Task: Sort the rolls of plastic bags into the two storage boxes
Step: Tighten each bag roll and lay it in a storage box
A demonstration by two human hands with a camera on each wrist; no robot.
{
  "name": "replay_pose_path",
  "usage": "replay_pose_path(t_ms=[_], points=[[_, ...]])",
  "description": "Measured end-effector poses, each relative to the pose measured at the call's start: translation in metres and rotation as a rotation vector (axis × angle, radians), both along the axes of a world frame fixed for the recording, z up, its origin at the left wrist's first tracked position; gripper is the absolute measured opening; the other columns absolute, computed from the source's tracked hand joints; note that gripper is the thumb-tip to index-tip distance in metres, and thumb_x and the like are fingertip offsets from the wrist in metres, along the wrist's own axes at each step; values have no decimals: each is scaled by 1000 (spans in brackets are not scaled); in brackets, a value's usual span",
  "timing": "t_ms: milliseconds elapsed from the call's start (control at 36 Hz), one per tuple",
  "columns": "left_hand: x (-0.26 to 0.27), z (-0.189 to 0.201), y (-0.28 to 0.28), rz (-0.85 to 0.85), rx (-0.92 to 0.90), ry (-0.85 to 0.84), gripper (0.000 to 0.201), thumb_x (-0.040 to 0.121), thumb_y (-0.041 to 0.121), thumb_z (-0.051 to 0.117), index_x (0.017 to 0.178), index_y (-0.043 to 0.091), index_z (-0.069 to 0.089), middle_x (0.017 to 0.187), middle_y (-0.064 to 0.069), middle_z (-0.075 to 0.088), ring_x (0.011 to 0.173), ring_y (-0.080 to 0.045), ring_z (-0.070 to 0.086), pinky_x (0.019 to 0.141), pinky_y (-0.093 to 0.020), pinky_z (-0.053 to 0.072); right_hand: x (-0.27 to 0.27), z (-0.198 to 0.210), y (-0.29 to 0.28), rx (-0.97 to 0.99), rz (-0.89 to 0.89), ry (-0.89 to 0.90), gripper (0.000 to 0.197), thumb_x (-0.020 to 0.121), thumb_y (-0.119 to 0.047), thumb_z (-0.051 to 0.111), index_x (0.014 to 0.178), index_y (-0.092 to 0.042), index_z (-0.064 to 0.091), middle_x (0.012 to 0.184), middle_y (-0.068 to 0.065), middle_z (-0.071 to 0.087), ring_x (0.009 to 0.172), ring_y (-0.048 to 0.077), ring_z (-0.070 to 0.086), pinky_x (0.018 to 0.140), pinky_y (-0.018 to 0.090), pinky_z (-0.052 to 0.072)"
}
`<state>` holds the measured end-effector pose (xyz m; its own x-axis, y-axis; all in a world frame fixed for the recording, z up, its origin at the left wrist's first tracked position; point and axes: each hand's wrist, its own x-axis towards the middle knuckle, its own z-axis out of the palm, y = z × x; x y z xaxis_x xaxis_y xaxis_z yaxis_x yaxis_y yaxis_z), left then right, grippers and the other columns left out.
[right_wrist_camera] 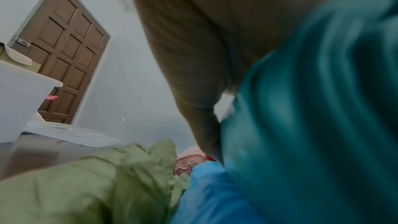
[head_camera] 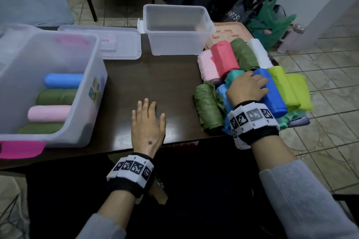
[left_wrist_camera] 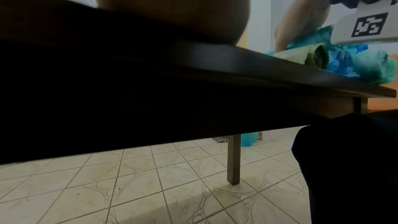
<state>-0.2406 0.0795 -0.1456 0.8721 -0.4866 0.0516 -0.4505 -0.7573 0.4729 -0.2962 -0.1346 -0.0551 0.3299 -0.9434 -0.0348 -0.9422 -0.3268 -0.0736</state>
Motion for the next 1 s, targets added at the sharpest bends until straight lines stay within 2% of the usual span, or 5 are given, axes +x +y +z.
replay_pose_path(t_ms=[278,528,778,917,1000], points=[[-1,-1,0,6,1,-9,52,100,37,31,146,12,29,157,-5,18,147,-19,5,117,-32,-1,2,16,14,-69,120,-27,44,96,-16,44,131,9,35,136,27,34,127,37,31,100,42,31],[0,0,1,4,8,-2,52,100,37,32,147,13,28,158,-4,17,147,-19,4,117,-31,-2,43,37,72,-112,530,-31,52,92,-28,55,130,3,36,134,22,38,123,36,36,97,43,35],[29,8,37,79,-7,120,59,97,36,42,148,13,23,158,-6,12,147,-19,2,117,-35,0,94,-12,121,-178,855,89,35,96,-8,29,128,1,40,128,17,42,117,32,39,89,40,34],[42,-1,63,125,-15,41,45,99,21,37,143,9,35,156,-7,22,145,-20,14,115,-34,9,98,-22,138,-166,881,118,47,78,-11,24,96,-19,67,94,0,62,87,18,58,69,28,42],[40,-5,62,131,-27,-2,44,99,19,39,141,8,39,154,-8,28,144,-21,19,115,-34,12,95,-34,137,-170,937,158,43,84,-11,25,118,-12,53,119,7,53,110,25,49,85,34,39]])
